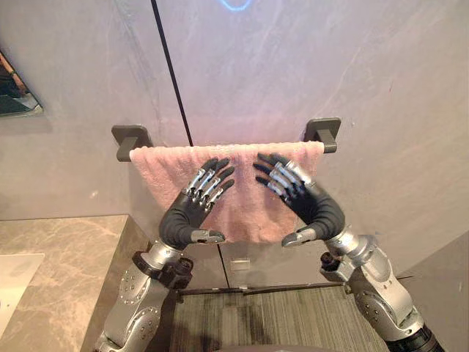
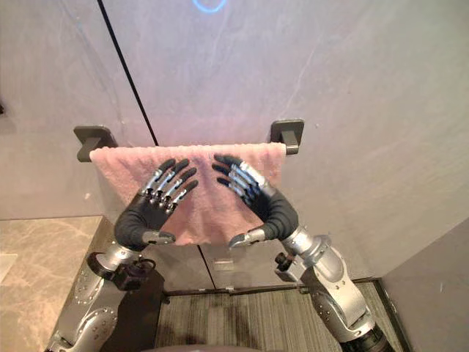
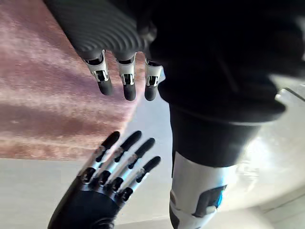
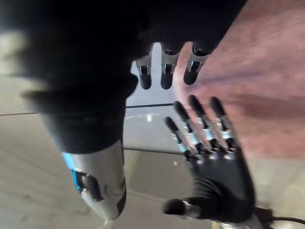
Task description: Organize washtable
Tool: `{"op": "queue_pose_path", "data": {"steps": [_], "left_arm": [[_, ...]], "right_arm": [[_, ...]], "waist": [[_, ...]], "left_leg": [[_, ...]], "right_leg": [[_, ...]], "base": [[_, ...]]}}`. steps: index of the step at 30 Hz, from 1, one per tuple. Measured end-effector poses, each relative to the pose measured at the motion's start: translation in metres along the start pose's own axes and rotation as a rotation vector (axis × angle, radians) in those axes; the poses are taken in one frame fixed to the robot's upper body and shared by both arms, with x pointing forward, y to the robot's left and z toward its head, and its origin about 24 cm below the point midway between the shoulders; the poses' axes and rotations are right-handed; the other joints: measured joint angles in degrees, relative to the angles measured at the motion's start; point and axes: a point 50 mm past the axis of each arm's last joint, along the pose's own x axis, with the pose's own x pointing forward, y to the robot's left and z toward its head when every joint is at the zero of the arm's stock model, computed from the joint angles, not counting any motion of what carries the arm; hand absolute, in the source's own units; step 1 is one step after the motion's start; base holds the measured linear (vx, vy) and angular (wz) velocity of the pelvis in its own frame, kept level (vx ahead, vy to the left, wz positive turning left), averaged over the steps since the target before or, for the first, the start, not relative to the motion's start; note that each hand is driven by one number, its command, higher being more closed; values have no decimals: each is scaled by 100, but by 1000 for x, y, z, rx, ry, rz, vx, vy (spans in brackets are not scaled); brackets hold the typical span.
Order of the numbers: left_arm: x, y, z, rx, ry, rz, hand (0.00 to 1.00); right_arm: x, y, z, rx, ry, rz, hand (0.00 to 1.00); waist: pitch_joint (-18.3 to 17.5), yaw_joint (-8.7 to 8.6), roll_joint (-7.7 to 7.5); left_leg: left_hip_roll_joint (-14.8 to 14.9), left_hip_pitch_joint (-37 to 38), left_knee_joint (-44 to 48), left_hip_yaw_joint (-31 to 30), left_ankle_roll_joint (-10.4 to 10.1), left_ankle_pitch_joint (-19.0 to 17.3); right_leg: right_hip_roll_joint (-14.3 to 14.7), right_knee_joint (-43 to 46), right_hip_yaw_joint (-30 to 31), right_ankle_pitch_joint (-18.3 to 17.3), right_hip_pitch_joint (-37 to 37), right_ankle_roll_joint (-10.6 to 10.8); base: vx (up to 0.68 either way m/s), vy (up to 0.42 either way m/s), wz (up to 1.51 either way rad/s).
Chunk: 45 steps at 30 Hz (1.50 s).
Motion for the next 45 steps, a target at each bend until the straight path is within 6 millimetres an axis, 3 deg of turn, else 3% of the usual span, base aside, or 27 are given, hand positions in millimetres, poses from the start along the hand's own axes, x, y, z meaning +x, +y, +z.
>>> {"op": "queue_pose_path", "data": {"steps": [10,19,32,45], "left_arm": [[-12,9,-34,58,194,32,0],[-18,14,-56,123,282,120,0],[-27,36,-64,208,299,350,0],[-58,55,-59,231,302,584,0]], "right_arm": [[-22,-4,-56,-55,313,1,0],[-22,-1,-83,-132,414,-67,0],[-28,-30,-75,-203,359,-360,0],[-68,-50,-64,-195,312,-692,0]], "waist": [[-3,7,-7],[-26,8,-26],[-43,3,-38],[-139,0,-121]], "left_leg": [[-3,-151,4,-23,0,1],[-5,-236,3,-30,3,7],[-4,-283,4,-38,5,8],[-8,-276,4,-90,3,5]], "right_leg": [[-2,-7,-16,0,-106,0],[-1,-5,-22,1,-219,-1],[0,-18,-33,1,-259,-1],[3,-104,-56,3,-186,-1]], "base": [[19,-7,1],[-25,-9,0],[0,0,0],[-2,-2,2]]}}
